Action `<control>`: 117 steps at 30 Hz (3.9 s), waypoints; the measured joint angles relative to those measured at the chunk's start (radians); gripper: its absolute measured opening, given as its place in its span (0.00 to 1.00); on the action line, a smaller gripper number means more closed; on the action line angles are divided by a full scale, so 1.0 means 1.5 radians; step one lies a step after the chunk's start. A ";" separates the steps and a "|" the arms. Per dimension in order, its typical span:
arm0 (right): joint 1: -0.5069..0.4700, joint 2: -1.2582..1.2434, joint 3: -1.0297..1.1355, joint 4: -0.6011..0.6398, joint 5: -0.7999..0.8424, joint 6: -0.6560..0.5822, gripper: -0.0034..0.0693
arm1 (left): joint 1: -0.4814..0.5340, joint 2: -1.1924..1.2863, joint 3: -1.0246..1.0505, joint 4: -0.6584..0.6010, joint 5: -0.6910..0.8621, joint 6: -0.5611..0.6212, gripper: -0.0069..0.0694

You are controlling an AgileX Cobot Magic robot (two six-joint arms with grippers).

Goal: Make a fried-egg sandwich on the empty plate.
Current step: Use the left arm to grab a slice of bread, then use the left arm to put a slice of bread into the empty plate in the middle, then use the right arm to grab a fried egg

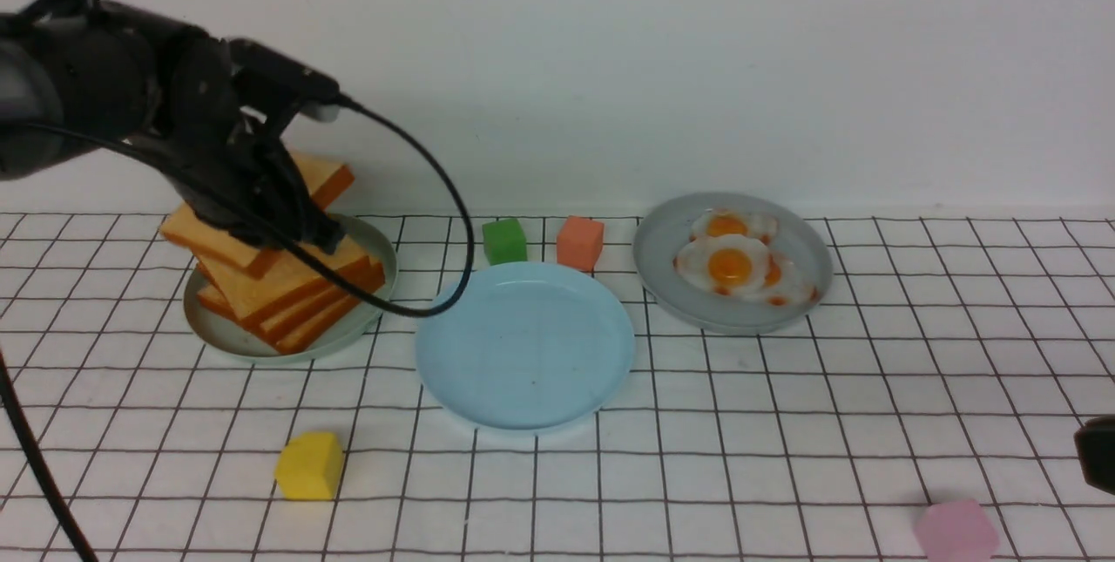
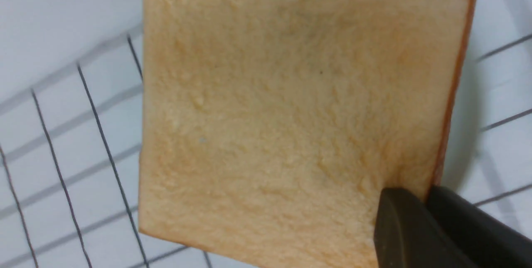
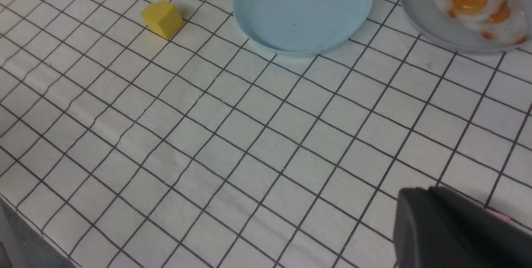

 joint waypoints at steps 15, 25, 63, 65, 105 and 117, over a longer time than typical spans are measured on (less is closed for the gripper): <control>0.000 -0.004 0.000 -0.002 0.003 0.000 0.11 | -0.234 0.079 0.000 -0.018 -0.013 -0.004 0.13; 0.000 -0.024 0.000 -0.003 0.006 0.000 0.12 | -0.236 0.123 0.000 -0.049 -0.031 -0.013 0.28; -0.041 0.706 -0.382 -0.062 -0.150 0.090 0.19 | -0.291 -0.967 0.607 -0.112 -0.113 -0.279 0.07; -0.060 0.757 -0.436 -0.063 -0.127 0.109 0.24 | -0.291 -1.013 0.640 -0.112 -0.144 -0.281 0.07; -0.093 1.129 -0.772 -0.089 -0.153 0.190 0.63 | -0.291 -1.115 0.688 -0.117 -0.163 -0.282 0.07; -0.093 1.142 -0.778 -0.081 -0.171 0.190 0.63 | -0.291 -1.115 0.688 -0.117 -0.163 -0.282 0.07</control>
